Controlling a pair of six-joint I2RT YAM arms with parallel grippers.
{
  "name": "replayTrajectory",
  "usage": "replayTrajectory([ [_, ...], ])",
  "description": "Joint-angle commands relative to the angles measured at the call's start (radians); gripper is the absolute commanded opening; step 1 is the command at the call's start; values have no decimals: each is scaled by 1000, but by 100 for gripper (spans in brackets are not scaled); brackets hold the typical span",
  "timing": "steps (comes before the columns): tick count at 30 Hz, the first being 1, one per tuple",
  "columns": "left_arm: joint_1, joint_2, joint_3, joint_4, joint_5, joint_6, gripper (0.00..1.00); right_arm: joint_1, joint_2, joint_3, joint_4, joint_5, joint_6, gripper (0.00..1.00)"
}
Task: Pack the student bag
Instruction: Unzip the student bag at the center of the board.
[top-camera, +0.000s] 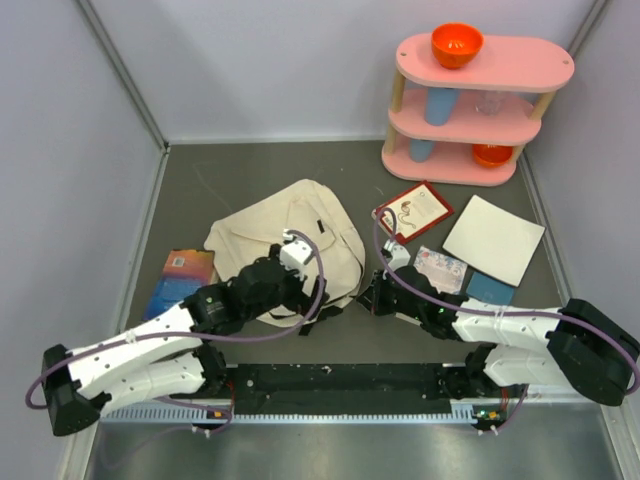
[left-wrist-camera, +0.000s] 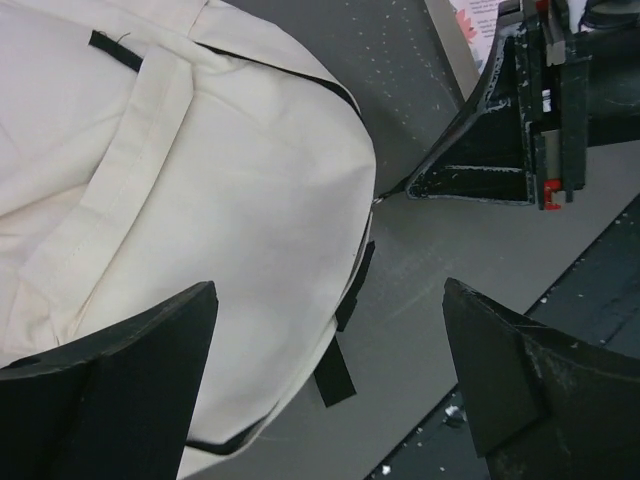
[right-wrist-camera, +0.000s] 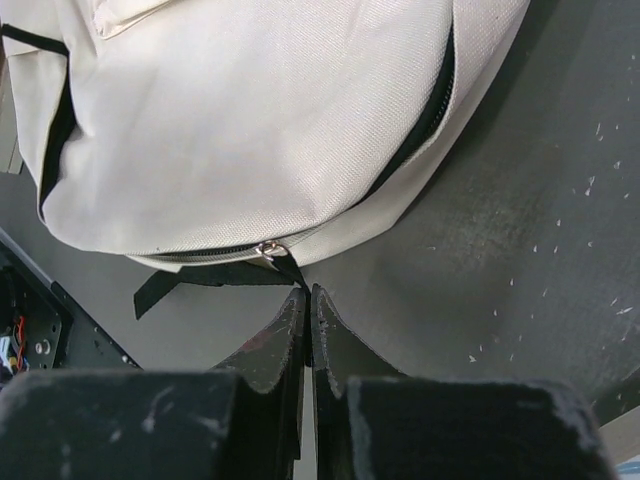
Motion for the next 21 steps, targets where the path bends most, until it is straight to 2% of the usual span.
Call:
replayTrajectory([
  [1,-50,115,-44,217,-59,157,99,8,-21,54,-6,23,-3,0],
  [5,-100,226,-43,275,-68,201,99,10,-25,56,-12,22,0,0],
  [7,-106,287,-15,271,-73,177,98,10,-27,59,-20,23,-3,0],
  [9,-107,331,-3,268,-51,157,92,10,-27,59,-26,29,-2,0],
  [21,-109,428,-60,343,16,117,86,8,-45,51,-21,45,9,0],
])
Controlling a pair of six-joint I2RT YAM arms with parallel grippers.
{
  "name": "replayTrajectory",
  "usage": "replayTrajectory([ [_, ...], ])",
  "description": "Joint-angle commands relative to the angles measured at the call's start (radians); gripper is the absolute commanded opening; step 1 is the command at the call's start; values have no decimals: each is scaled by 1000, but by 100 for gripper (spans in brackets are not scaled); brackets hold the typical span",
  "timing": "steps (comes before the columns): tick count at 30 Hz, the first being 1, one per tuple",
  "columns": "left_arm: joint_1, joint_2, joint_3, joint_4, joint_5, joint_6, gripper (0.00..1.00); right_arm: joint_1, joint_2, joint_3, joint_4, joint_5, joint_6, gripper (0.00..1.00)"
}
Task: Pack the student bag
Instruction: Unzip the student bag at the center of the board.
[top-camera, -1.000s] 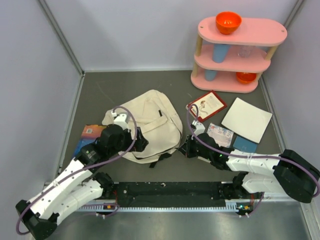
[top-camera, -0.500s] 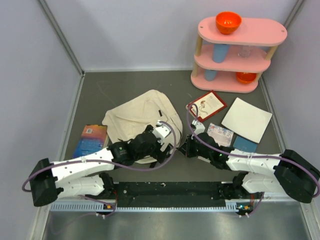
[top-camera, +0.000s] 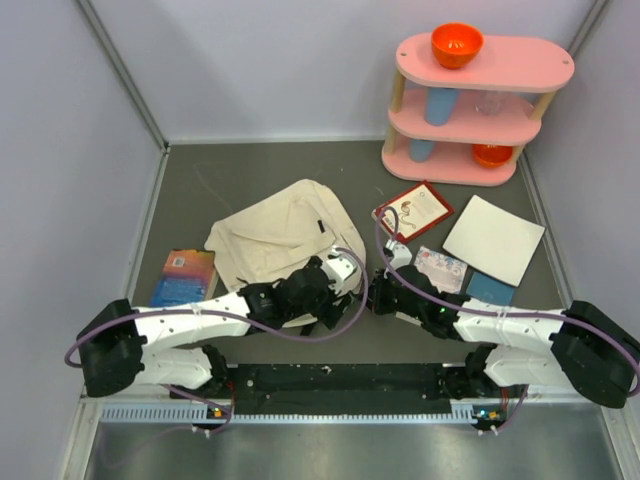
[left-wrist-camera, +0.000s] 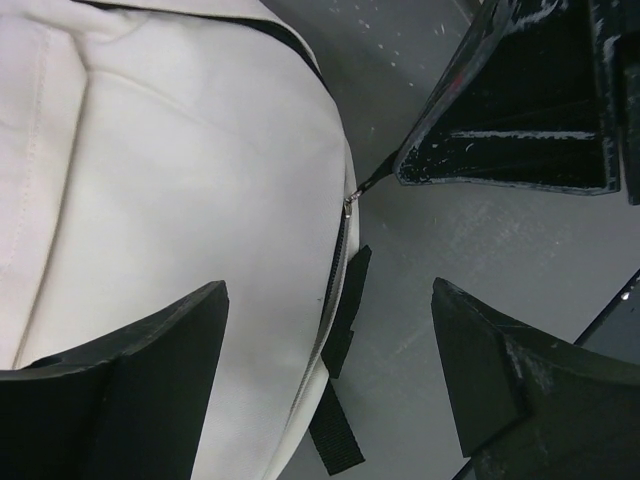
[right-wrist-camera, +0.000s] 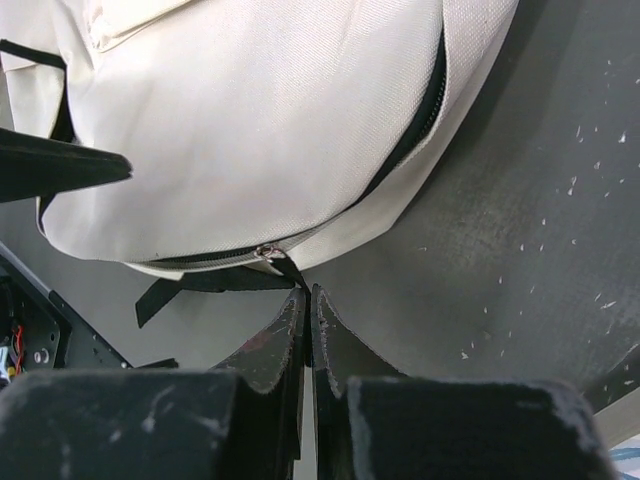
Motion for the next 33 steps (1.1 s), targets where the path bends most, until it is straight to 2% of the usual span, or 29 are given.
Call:
replayTrajectory([
  [1,-6,62,-17,75,38,-26,85,7,-28,40,18,21,5,0],
  [7,-6,147,-22,95,27,-55,76,2,-29,40,18,18,8,0],
  [8,-4,161,-23,97,24,-60,70,1,-31,38,18,16,8,0],
  [9,-4,164,-30,100,12,-73,60,-1,-32,38,19,15,8,0],
  [12,-6,161,-49,106,-28,-102,37,-9,-40,37,16,19,8,0],
  [15,-6,133,-82,111,-59,-130,27,-15,-49,40,12,19,3,0],
  [18,-6,98,-112,118,-79,-149,12,-16,-51,47,6,19,-1,0],
  [19,-6,89,-120,117,-85,-150,1,-16,-52,51,6,18,-1,0],
  [27,-6,-3,-191,121,-27,-178,0,-49,-52,80,-17,25,-21,0],
  [33,-4,-3,-215,98,-14,-273,0,-104,-40,126,-82,56,-60,0],
])
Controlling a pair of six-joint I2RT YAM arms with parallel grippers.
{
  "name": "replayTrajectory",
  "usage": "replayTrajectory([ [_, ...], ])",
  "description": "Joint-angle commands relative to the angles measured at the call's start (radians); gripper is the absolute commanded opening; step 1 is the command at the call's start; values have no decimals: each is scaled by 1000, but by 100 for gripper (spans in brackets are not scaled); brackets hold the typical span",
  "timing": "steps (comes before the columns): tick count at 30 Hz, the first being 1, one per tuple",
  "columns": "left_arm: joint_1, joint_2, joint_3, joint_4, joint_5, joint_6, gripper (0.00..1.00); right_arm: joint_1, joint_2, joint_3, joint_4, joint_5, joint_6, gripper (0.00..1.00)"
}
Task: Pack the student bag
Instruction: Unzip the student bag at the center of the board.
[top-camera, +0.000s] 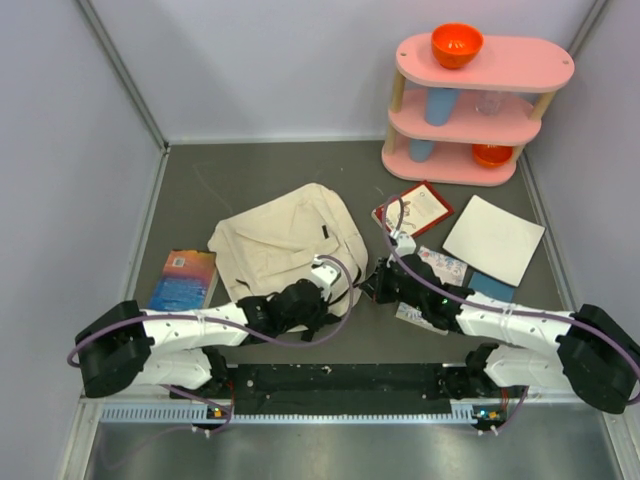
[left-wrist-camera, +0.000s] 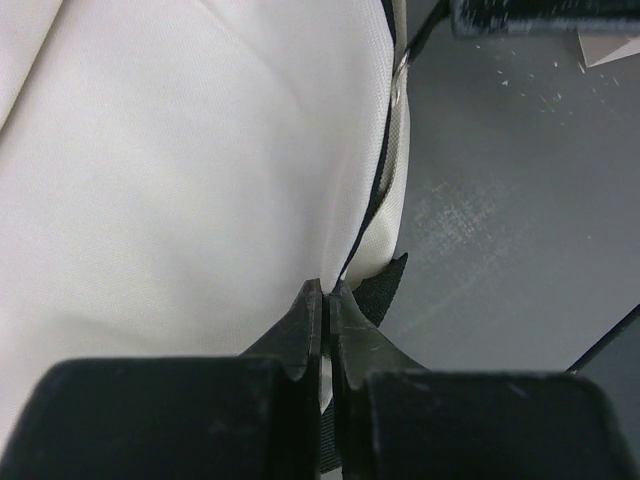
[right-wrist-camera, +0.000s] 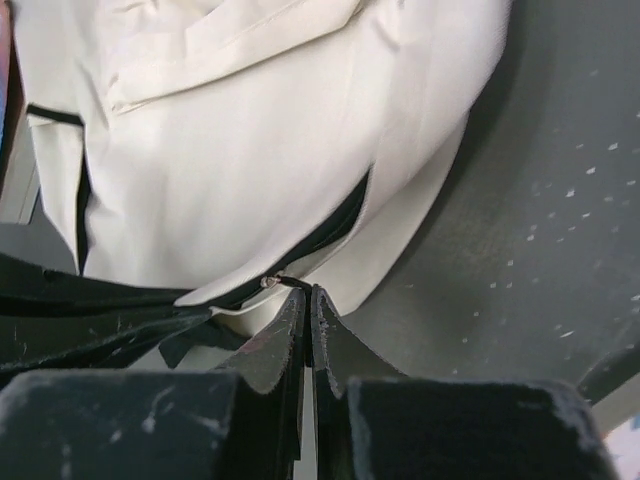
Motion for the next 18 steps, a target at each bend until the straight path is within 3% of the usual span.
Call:
replayTrajectory([
  [1,-1,-12,-47,-37,18,-87,0,-63,-19,63,-25,52,-47,0],
  [18,-13,-143,-170,-10,45,-191,0,-210,39,135,-22,-6,-146,0],
])
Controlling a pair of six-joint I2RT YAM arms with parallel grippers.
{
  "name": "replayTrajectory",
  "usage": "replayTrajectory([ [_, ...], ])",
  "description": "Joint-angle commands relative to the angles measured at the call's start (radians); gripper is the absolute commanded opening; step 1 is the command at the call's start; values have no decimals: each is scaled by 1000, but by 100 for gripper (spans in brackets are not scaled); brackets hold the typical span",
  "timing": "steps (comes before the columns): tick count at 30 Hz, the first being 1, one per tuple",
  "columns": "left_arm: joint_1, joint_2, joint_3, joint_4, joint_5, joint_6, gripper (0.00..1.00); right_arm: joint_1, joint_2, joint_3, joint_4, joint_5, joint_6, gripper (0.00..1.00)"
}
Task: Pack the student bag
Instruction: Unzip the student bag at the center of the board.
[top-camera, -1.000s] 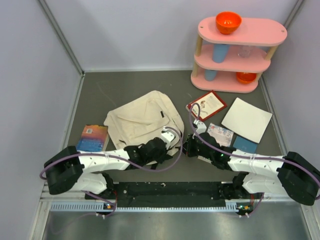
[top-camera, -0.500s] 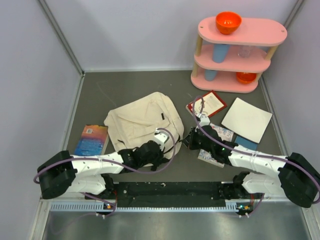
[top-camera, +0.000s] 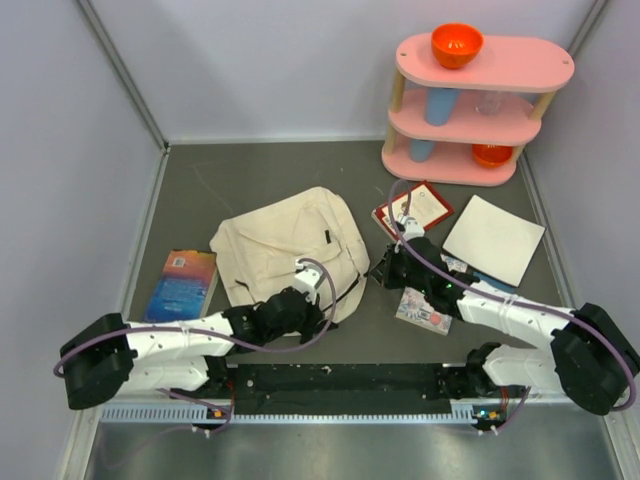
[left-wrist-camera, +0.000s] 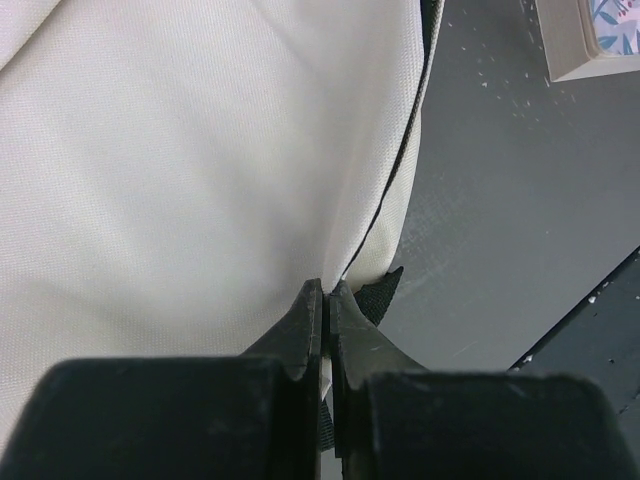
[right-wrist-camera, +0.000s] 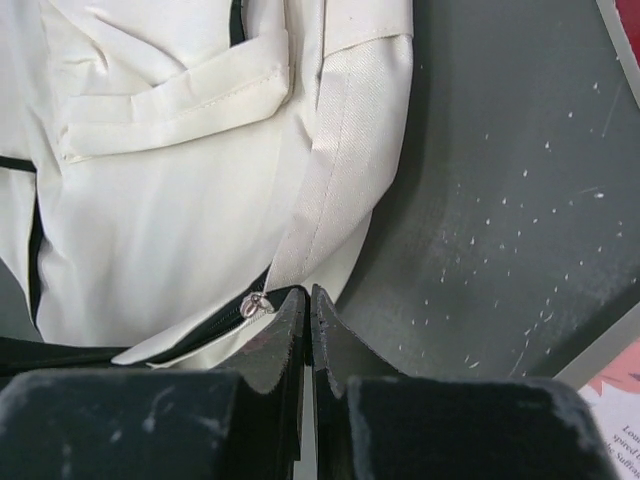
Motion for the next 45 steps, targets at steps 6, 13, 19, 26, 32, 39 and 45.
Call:
replayTrajectory([
  [6,-14,-76,-22,-78,25,-27,65,-50,9,47,101,-41,-51,0],
  [13,-11,-164,55,59,2,36,98,-40,-93,-25,76,-97,-52,0],
  [19,-13,57,176,87,-1,126,99,-21,-181,-68,36,-98,-31,0],
  [26,-13,284,303,122,70,122,85,-20,-210,-80,29,-112,-29,0],
  [32,-13,349,300,110,4,62,47,-20,-204,-73,23,-117,-45,0],
  [39,-13,287,182,144,54,11,0,-20,-123,-36,50,-117,-66,0],
  [45,-48,255,32,268,148,-38,0,-21,-31,44,44,-84,-98,0],
])
